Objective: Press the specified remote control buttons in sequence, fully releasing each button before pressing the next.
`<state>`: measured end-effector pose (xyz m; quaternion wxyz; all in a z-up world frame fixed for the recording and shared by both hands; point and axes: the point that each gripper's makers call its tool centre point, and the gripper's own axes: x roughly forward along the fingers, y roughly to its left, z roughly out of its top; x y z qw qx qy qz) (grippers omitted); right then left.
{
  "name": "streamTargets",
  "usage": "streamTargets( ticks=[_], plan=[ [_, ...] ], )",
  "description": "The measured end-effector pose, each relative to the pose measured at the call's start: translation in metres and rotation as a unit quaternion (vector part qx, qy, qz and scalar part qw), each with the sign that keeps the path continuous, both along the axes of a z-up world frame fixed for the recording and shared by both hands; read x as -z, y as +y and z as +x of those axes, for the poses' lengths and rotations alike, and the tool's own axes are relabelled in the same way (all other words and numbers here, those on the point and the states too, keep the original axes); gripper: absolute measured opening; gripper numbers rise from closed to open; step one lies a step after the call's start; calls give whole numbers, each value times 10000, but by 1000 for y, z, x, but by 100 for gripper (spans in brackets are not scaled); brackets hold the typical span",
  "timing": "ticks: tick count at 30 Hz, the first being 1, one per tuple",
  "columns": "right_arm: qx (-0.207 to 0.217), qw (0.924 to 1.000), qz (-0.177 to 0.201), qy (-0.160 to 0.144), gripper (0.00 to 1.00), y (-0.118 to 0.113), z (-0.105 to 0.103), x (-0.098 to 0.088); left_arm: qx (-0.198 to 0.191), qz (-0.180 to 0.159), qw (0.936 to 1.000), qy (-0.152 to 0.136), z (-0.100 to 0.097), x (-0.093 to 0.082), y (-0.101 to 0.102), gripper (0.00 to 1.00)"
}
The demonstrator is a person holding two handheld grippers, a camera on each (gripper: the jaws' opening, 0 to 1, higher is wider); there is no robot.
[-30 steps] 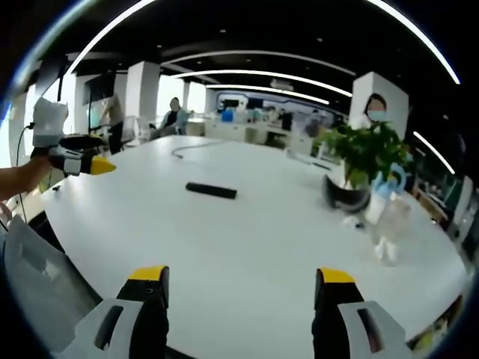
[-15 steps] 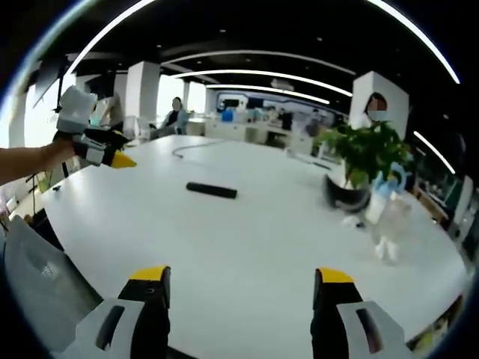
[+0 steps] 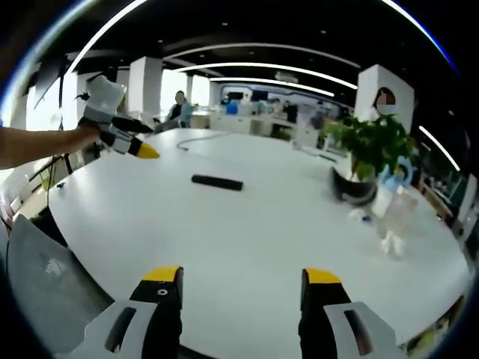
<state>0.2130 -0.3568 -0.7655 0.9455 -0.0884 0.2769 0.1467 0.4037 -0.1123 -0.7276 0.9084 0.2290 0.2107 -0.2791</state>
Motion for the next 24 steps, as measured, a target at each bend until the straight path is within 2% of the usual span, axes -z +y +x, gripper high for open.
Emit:
streamTargets(
  ticks=[6, 9, 14, 22, 24],
  plan=[
    [-52, 9998, 34, 187, 49, 3, -3, 5, 234, 120, 9995, 175, 14, 6, -11, 71],
    [-43, 9996, -143, 243, 43, 0, -3, 9, 397, 487, 9978, 204, 21, 15, -12, 69],
    [7, 9994, -8, 337, 29, 0, -4, 9, 503, 501, 9966, 411, 33, 26, -18, 66],
    [116, 9992, -170, 331, 1, -7, -4, 9, 672, 650, 9939, 585, 47, 38, -25, 64],
    [166, 9987, -239, 409, 0, -10, -4, 12, 756, 686, 9928, 626, 50, 42, -28, 64]
  ],
)
